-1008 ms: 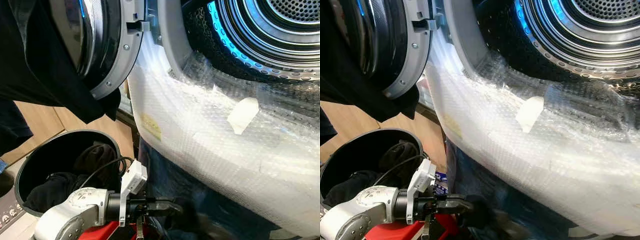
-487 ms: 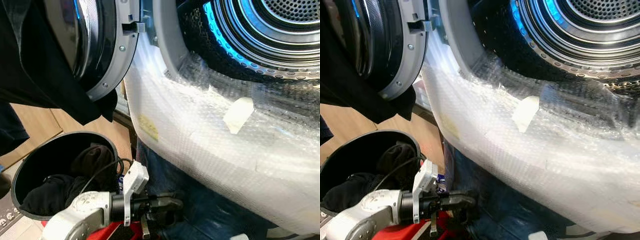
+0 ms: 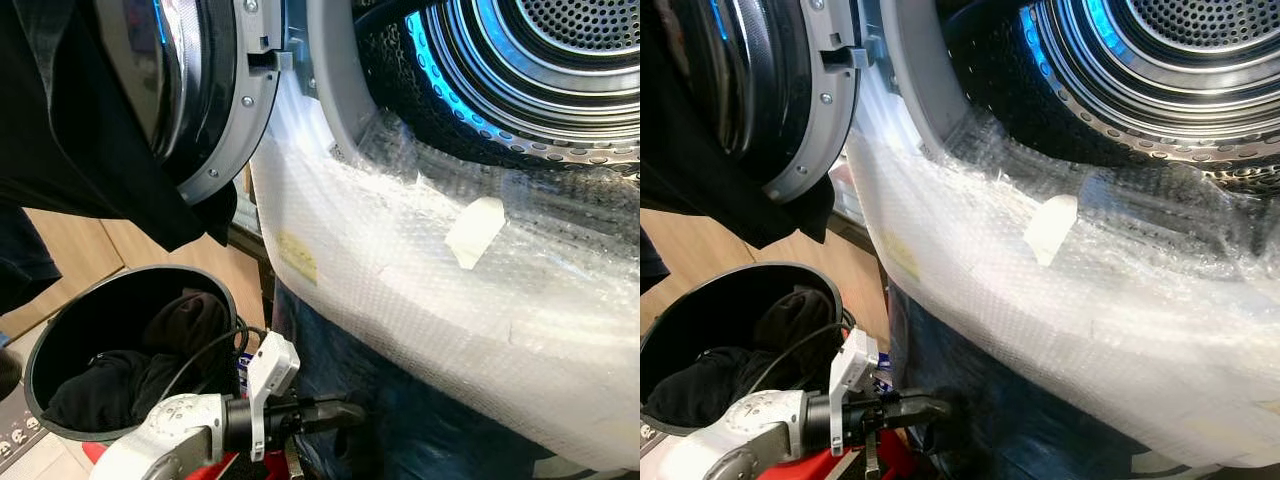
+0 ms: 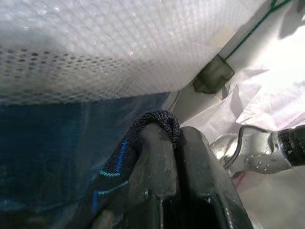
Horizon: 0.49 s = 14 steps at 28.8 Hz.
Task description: Clothes washing
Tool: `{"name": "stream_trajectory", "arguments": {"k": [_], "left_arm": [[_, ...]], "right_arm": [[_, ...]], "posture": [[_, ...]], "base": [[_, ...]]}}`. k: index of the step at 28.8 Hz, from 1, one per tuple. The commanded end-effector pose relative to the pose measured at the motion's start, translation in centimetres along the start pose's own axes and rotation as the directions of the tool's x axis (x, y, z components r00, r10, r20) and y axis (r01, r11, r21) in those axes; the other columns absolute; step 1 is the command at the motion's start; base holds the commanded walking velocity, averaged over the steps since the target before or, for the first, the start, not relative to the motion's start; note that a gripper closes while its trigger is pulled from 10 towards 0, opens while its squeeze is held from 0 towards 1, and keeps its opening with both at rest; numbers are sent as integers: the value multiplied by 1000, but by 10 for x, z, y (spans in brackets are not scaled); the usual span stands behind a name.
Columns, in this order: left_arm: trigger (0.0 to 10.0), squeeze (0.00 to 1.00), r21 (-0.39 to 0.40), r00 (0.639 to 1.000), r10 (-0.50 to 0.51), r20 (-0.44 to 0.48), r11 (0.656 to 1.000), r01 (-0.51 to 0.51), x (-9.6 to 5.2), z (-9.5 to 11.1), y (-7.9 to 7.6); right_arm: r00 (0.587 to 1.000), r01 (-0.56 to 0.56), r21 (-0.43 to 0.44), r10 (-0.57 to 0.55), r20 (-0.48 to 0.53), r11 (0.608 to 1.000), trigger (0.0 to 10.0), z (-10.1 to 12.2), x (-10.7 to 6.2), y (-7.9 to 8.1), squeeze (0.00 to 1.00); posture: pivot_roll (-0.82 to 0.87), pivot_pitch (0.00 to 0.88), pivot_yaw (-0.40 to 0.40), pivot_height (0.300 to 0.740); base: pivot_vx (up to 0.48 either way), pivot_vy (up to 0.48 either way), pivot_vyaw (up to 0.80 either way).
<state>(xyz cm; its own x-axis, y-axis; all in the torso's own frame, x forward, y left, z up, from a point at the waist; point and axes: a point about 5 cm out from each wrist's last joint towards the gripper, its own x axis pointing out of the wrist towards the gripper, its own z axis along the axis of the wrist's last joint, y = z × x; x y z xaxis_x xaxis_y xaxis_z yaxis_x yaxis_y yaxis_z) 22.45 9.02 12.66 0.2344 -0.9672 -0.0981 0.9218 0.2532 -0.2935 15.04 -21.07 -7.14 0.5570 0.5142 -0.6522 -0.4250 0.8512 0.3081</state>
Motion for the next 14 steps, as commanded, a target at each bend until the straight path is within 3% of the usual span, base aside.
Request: {"name": "stream_trajectory", "arguments": {"k": [1,7,14], "left_arm": [[0,0,30,1000,-16,-8,999,17,4,2,2],[0,0,33,998,-54,-20,998,54,16,1,1],[0,0,37,997,-63,-49,997,65,23,-9,-6]], "right_arm": [[997,22,7,-23,70,1000,10000,11,-3,-8,1000],[992,87,-4,-86,91,996,10000,19,2,-9,1000],[978,-2,49,-8,210,999,10000,32,8,1,1000]], "posture": [[30,90,-21,740],[8,98,-21,740],[23,134,-16,740]], "base": [[0,0,0],[0,0,0],[0,0,0]]}}
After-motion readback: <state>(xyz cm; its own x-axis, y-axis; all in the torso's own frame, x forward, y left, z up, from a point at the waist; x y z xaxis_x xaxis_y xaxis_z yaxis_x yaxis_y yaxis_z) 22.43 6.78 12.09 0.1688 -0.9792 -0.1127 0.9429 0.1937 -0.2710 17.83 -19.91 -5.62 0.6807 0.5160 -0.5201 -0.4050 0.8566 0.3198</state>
